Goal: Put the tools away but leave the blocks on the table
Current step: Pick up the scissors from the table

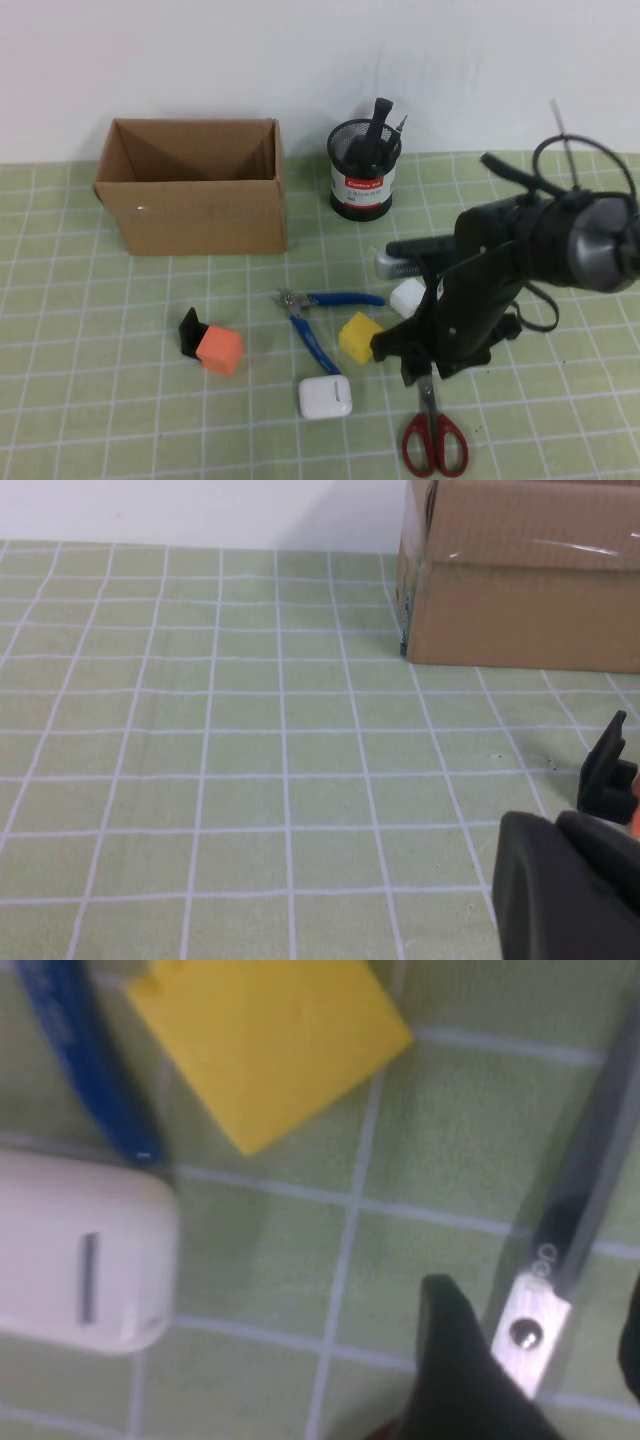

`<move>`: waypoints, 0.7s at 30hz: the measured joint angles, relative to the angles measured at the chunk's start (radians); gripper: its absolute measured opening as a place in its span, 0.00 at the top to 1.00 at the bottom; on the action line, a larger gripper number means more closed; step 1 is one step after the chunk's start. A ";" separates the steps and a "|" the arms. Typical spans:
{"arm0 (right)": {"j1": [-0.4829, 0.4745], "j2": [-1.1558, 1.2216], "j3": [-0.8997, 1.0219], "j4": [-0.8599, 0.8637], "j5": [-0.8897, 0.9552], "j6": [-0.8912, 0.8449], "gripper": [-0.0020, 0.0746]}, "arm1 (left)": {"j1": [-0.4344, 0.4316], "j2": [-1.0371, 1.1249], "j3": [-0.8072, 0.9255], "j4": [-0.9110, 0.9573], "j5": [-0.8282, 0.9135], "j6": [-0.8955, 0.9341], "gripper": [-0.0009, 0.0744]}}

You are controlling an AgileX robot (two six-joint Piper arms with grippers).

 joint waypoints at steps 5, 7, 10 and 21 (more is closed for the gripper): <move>0.008 0.048 0.000 0.002 -0.010 0.007 0.59 | 0.000 0.000 0.000 0.000 0.000 0.000 0.99; 0.010 0.053 -0.001 -0.008 -0.012 0.010 0.59 | 0.000 0.000 0.000 0.000 0.000 0.000 0.99; 0.010 0.059 -0.003 -0.019 -0.014 0.021 0.63 | 0.000 0.000 0.000 0.000 0.000 0.000 0.99; 0.029 0.069 -0.012 -0.087 -0.002 0.030 0.89 | 0.000 0.000 0.000 0.000 0.000 0.000 0.99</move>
